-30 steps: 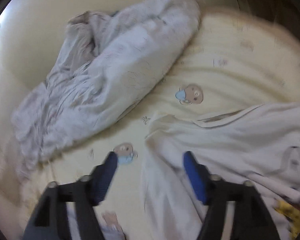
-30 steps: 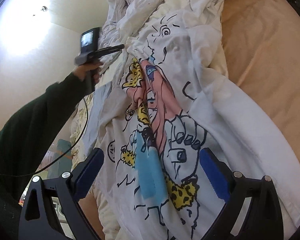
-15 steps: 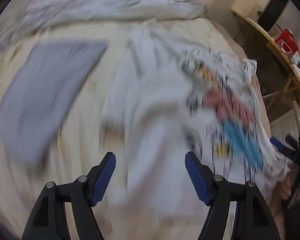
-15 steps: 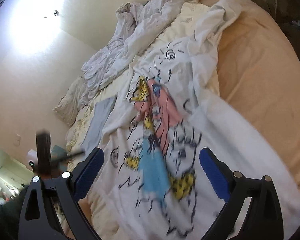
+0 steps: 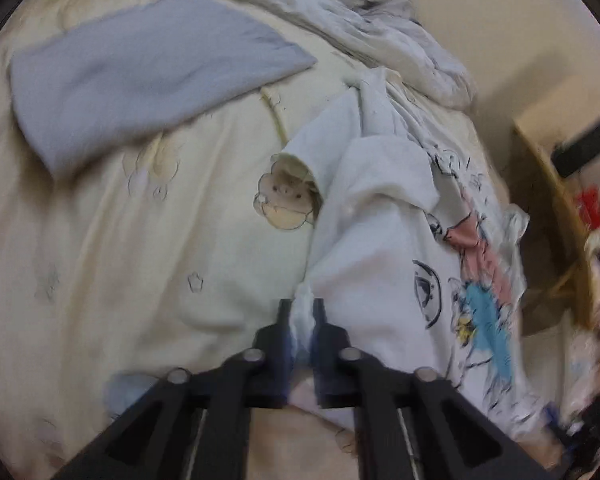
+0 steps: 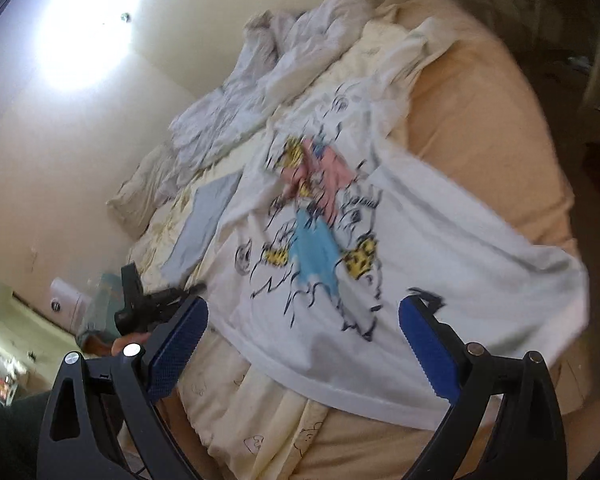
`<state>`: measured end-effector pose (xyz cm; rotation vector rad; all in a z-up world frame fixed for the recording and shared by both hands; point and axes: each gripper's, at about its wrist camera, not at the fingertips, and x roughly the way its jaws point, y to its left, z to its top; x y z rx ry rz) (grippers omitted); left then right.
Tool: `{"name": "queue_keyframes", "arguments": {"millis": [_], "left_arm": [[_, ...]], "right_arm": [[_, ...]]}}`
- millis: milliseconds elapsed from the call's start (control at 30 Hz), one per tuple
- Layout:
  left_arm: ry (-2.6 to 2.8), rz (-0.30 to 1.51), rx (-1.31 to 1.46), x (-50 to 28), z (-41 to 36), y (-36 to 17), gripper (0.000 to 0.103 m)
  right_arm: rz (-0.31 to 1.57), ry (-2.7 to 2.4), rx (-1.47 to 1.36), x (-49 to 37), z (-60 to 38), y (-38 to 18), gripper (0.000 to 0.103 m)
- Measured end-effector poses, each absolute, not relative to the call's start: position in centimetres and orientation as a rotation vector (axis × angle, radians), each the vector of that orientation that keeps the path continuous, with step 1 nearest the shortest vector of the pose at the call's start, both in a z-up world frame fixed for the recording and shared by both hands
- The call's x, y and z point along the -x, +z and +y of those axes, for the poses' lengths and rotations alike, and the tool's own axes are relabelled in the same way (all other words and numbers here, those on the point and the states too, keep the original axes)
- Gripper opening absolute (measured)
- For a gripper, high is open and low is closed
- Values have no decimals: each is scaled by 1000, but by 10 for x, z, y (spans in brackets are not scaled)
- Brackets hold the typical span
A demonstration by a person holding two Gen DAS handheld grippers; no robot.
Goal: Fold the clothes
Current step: 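Grasp the T-shirt hem with the left gripper while the right gripper grasps the other hem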
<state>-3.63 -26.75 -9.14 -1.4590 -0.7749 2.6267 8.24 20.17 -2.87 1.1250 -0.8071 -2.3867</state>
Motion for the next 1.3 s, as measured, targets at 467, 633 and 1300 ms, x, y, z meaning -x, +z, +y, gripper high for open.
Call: {"name": "queue_keyframes", "arguments": {"millis": [467,633,1300], "left_arm": [[2677,-620,1279,-20,-297,0,7],[2673,-654,1333,-35,-292,-17,7],[2758,-448,1222,-83,-315,82,7]], "right_arm": [[-797,-2521,-1648,-89,308,-53,92],[-902,-2419,-1741,-86,300,-85,55],[-817,-2444,-1200,-146,283,85,3]]}}
